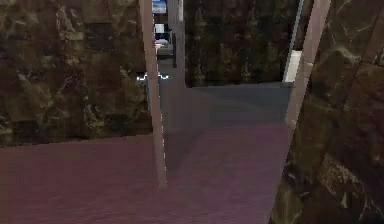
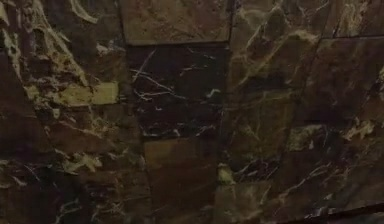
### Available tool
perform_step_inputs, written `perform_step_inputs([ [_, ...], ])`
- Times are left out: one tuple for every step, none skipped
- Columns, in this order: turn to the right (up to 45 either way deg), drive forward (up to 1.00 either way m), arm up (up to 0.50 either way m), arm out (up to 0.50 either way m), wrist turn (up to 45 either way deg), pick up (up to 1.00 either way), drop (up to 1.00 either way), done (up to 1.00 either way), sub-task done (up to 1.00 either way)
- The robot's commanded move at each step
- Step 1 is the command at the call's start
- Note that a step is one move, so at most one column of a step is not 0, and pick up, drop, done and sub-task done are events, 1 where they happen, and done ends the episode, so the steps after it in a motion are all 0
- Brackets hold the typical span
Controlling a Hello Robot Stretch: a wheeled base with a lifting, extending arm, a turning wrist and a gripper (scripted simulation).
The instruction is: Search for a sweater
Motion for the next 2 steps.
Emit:
perform_step_inputs([
  [0.0,1.00,0.00,0.00,0.0,0.00,0.00,0.00,0.00],
  [30.0,0.00,0.00,0.00,0.0,0.00,0.00,0.00,0.00],
])
